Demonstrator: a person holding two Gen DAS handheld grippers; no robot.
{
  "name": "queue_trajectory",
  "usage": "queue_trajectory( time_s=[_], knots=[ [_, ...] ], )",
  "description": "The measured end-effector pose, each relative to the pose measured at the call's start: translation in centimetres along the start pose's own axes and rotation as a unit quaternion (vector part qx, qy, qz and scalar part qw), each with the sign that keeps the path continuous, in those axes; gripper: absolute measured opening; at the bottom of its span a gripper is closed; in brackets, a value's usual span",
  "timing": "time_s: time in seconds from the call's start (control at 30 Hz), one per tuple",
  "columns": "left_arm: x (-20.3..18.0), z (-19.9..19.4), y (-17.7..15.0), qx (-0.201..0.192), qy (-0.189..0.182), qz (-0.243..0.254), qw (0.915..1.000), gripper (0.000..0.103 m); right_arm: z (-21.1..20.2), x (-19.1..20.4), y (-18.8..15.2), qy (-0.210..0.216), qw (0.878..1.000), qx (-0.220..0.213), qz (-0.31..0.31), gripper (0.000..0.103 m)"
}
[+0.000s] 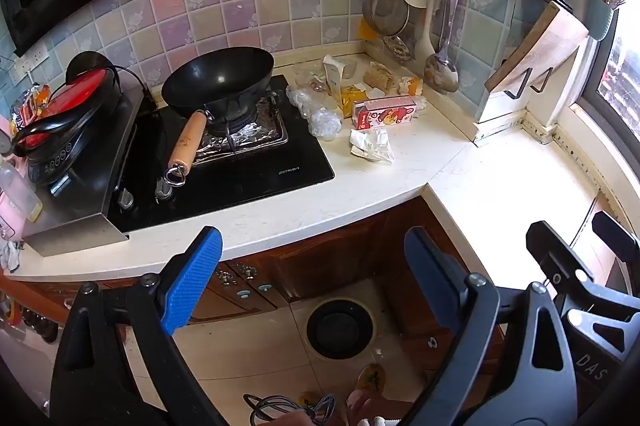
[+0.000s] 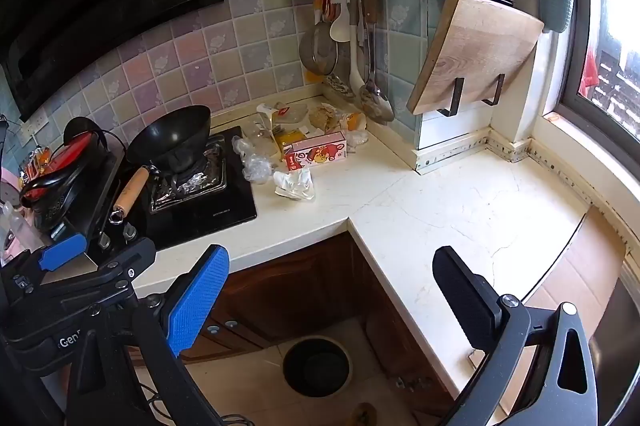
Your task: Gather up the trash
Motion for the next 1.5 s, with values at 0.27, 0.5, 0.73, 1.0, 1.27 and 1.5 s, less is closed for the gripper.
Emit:
queue_trajectory(
  time_s=[0.27, 0.5, 0.73, 1.0, 1.27, 1.5],
  knots=[
    [0.0, 0.0, 0.0, 0.002, -0.002, -0.001, 1.0000, 0.092, 0.3, -0.1, 0.1, 0.000, 1.000, 0.001, 0.001, 0.103],
    [0.0, 0.0, -0.1, 0.003, -0.003, -0.002, 1.0000, 0.091, 0.2, -0.4, 0.0, 0.001, 1.000, 0.003, 0.001, 0.103],
    [-0.3, 0.4, -0.7, 0.004, -0.005, -0.003, 1.0000, 0.091, 0.1, -0.6, -0.1, 0.001, 1.000, 0.003, 0.002, 0.103],
    [-1.0, 0.0, -1.1, 0.002, -0.008, -0.006, 0.9999, 0.090, -0.3, -0.7, -0.2, 0.003, 1.000, 0.002, 0.001, 0.103],
    [-0.6, -0.6, -1.1, 0.002, -0.009, -0.008, 0.9999, 0.088, -0.9, -0.3, -0.3, 0.003, 1.000, -0.001, -0.002, 0.103],
    [-0.5, -0.9, -1.2, 0.007, -0.010, -0.005, 0.9999, 0.088, -1.1, -0.3, -0.4, 0.004, 1.000, 0.000, 0.000, 0.103]
  ],
)
Point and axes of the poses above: each gripper's, at about its wrist camera, not at the fingertips, and z roughly the way its jaws point, x to its left, y to its top, the point moved 3 cm from there along z, roughly the way its jaws point, and after that the axes turned 8 degrees about z, right-handed, at the moved point
